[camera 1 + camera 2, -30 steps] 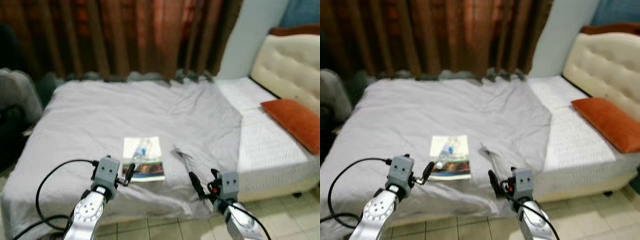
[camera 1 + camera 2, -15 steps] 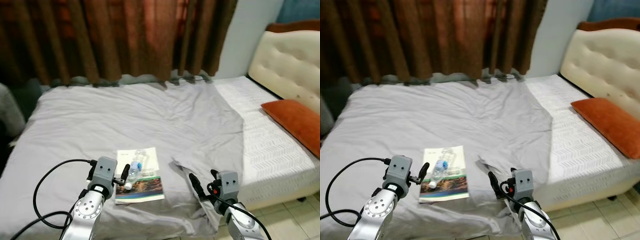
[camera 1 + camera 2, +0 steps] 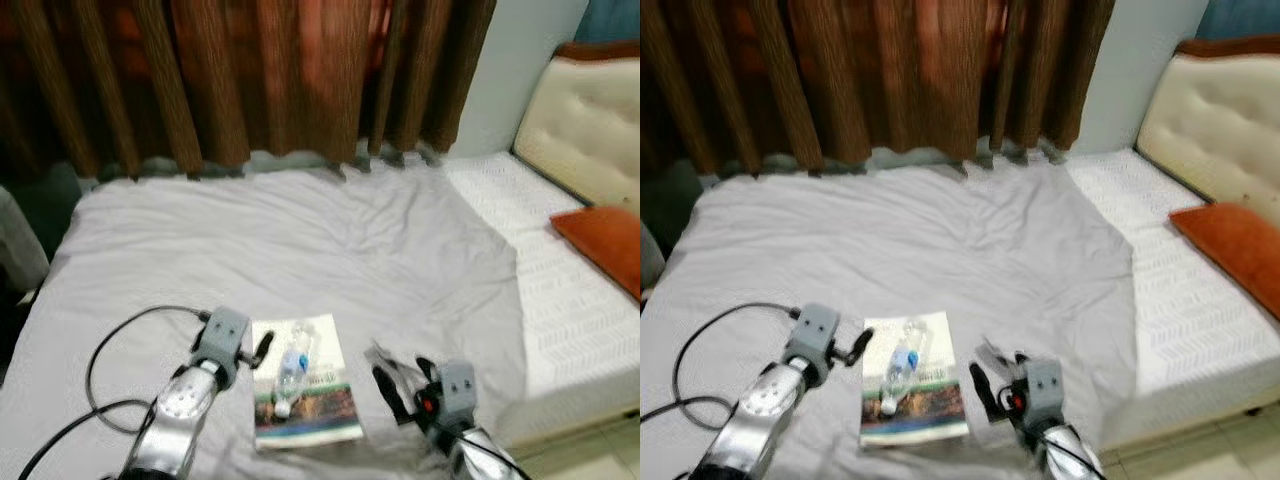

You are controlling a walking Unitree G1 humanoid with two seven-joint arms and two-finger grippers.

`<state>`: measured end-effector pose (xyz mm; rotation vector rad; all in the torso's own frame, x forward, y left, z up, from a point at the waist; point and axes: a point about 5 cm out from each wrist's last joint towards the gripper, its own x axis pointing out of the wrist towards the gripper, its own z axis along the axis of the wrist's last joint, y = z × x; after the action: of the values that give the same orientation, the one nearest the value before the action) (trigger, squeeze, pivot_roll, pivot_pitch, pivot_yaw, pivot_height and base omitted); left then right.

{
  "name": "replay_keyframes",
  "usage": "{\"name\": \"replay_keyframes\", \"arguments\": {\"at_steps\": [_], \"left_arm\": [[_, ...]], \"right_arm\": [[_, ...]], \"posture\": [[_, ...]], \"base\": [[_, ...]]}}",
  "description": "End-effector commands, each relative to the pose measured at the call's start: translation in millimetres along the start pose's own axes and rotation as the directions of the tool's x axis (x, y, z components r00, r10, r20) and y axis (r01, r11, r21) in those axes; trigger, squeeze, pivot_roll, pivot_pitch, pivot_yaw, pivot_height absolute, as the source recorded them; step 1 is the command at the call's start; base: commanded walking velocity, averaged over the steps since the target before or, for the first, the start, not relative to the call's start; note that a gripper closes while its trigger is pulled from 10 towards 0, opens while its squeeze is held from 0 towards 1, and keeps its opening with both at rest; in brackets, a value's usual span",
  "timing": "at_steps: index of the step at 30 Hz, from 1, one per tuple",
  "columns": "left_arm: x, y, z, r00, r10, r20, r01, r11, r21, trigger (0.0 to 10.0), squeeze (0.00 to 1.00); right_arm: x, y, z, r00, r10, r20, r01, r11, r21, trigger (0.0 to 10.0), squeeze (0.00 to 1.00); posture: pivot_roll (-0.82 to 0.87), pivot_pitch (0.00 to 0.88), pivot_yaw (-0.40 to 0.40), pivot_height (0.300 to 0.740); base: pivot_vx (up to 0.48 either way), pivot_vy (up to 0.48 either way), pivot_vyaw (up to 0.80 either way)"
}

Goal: Clean up the room

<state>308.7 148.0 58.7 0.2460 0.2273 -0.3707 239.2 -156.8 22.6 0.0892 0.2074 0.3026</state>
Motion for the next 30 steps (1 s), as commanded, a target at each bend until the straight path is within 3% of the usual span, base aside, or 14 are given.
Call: {"name": "replay_keyframes", "arguments": {"at_steps": [1,4,8,12,18,22,30], "left_arm": [[10.2,-18.8,-7.4,0.994,-0.095,-0.060,0.095,0.995,-0.003,10.0,0.00],[20.7,-25.6,-2.0,0.987,-0.147,-0.072,0.145,0.989,-0.029,10.0,0.00],[37.4,-18.5,6.5,0.991,-0.059,-0.117,0.058,0.998,-0.005,10.0,0.00],[40.9,-21.4,3.8,0.989,0.005,-0.151,0.001,0.999,0.040,10.0,0.00],[48.0,-32.3,16.9,0.996,-0.010,-0.089,0.013,0.999,0.031,10.0,0.00],[46.8,-29.3,29.6,0.999,-0.023,0.048,0.022,1.000,0.020,10.0,0.00],[44.5,-26.0,23.6,0.999,0.031,0.040,-0.031,0.999,0.019,10.0,0.00]], "right_arm": [[-12.0,-7.3,-1.7,0.999,-0.039,-0.019,0.038,0.999,-0.010,10.0,0.00],[-25.8,-8.5,-5.1,0.997,-0.058,-0.046,0.057,0.998,-0.021,10.0,0.00],[-64.0,-8.3,-9.8,0.990,-0.108,-0.090,0.106,0.994,-0.021,10.0,0.00],[-75.0,4.1,-8.0,0.991,-0.083,-0.107,0.081,0.996,-0.020,10.0,0.00],[-75.9,15.4,-3.1,0.991,-0.090,-0.095,0.090,0.996,-0.004,10.0,0.00],[-73.5,17.4,4.3,0.991,-0.108,-0.077,0.109,0.994,0.010,10.0,0.00],[-71.0,16.1,8.1,0.993,-0.078,-0.087,0.077,0.997,-0.008,10.0,0.00]], "posture": [[-0.04,0.146,-0.056,0.740],[-0.07,0.180,-0.051,0.740],[-0.18,0.318,-0.051,0.740],[-0.22,0.403,-0.034,0.740],[-0.23,0.422,-0.007,0.740],[-0.21,0.386,0.013,0.740],[-0.22,0.368,-0.028,0.740]], "base": [[0.000,0.000,-0.77],[0.000,0.000,-0.77],[0.000,0.000,-0.37],[0.000,0.000,0.00],[0.000,0.000,0.00],[0.000,-0.120,0.00],[0.000,-0.454,0.13]]}}
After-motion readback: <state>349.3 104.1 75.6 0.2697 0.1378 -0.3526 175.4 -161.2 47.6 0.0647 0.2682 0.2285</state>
